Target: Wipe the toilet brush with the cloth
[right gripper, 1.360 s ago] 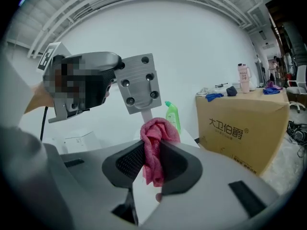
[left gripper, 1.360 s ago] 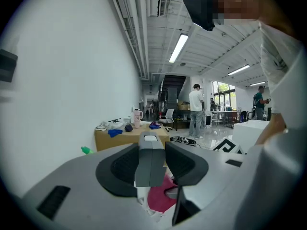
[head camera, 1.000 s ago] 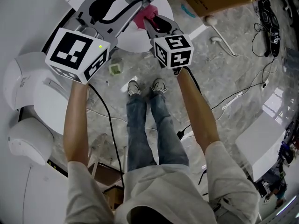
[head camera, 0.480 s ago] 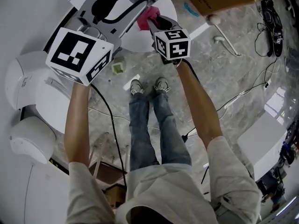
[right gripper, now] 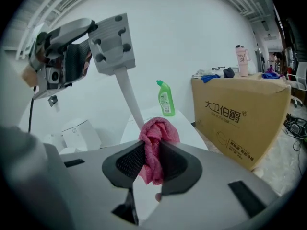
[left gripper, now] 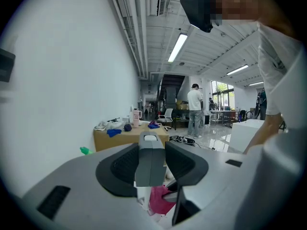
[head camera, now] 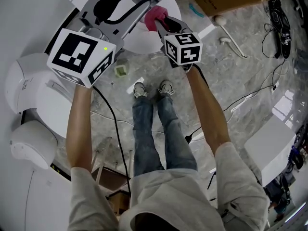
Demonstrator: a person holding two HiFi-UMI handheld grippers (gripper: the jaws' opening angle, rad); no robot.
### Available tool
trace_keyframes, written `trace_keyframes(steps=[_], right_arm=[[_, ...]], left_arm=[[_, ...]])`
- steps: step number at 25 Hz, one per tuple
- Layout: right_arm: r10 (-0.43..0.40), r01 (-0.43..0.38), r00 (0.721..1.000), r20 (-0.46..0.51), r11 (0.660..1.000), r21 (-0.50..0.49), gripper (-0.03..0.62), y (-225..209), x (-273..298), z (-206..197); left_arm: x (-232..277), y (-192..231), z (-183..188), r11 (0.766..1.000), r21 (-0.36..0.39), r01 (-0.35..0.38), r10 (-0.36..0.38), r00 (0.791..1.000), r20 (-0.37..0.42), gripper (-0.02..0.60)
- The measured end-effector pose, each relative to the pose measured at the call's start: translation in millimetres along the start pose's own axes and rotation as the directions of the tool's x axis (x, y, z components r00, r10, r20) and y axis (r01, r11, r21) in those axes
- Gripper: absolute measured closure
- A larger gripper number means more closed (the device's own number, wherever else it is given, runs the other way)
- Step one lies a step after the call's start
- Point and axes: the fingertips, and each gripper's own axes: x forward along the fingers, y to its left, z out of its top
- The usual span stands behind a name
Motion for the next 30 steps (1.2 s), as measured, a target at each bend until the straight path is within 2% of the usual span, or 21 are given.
trace_keyframes(steps=[8, 13, 19, 23, 30], right_arm=[[-0.010, 0.015, 0.988, 0.154, 0.999, -0.031, 0.494, -8.1, -28.7, 70.0], [0.051, -0.051, 0.980, 0.193, 0.999, 0.000, 0.494, 8.5, -28.1, 88.0], [0.103, -0.103, 0.981, 0.166, 0.995, -0.009, 0.494, 22.0, -18.2, 82.1], [0.101, -0.097, 0.987, 0.124, 0.995, -0.039, 0.494, 20.0, -12.6, 72.0], [0.087, -0.085, 0.995, 0.054, 0.996, -0.036, 0.494, 15.5, 1.2, 49.4]], left_arm=[[-0.9, 0.1, -0.1, 1.000, 0.002, -0.014, 0.014, 1.000, -0.012, 0.393], [0.0, -0.8, -1.4, 1.000, 0.002, -0.016, 0.016, 1.000, -0.012, 0.393], [0.0, 2.4, -1.3, 1.000, -0.001, -0.015, 0.015, 1.000, -0.016, 0.393], [0.1, 0.7, -1.3, 1.000, -0.001, -0.015, 0.015, 1.000, -0.012, 0.393], [-1.4, -0.1, 1.3, 1.000, -0.003, -0.012, 0.012, 1.000, -0.014, 0.393]])
